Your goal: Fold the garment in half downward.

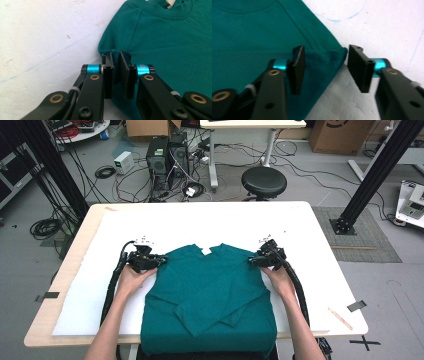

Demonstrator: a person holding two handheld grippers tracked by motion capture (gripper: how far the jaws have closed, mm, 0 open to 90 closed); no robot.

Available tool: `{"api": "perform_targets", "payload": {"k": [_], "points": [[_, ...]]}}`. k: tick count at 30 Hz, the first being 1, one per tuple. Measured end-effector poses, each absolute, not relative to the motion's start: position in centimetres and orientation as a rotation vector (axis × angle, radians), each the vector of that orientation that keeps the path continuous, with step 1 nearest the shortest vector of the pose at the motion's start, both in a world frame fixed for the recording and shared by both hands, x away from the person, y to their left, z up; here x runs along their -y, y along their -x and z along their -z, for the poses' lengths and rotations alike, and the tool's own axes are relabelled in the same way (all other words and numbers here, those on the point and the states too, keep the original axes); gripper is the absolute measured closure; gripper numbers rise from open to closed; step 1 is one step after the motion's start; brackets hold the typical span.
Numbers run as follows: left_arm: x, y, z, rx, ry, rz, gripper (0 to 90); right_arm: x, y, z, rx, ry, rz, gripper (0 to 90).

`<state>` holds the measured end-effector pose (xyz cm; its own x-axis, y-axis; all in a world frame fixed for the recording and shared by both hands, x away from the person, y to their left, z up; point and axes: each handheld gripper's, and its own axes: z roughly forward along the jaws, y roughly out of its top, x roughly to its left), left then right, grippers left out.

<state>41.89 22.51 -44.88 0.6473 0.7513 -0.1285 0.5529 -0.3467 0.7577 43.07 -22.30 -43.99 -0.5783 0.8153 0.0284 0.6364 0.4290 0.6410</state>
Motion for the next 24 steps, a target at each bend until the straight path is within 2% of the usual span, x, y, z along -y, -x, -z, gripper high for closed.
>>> {"api": "perform_targets", "payload": {"k": [3,14,24], "points": [[-22.5,-41.8,44.9,-1.011,-2.051,-0.316,82.3,22.3,-42.9,44.1,-2.391,-1.266,-0.915,56.1],[-22.7,-42.0,44.9,-1.04,-2.026,-0.279,82.3,23.2,-43.4,44.3,-2.396,-1.304,-1.006,80.3],[-22.5,-41.8,44.9,-1.037,-2.033,-0.302,82.5,22.8,-43.0,44.3,-2.381,-1.255,-0.985,86.5]]}}
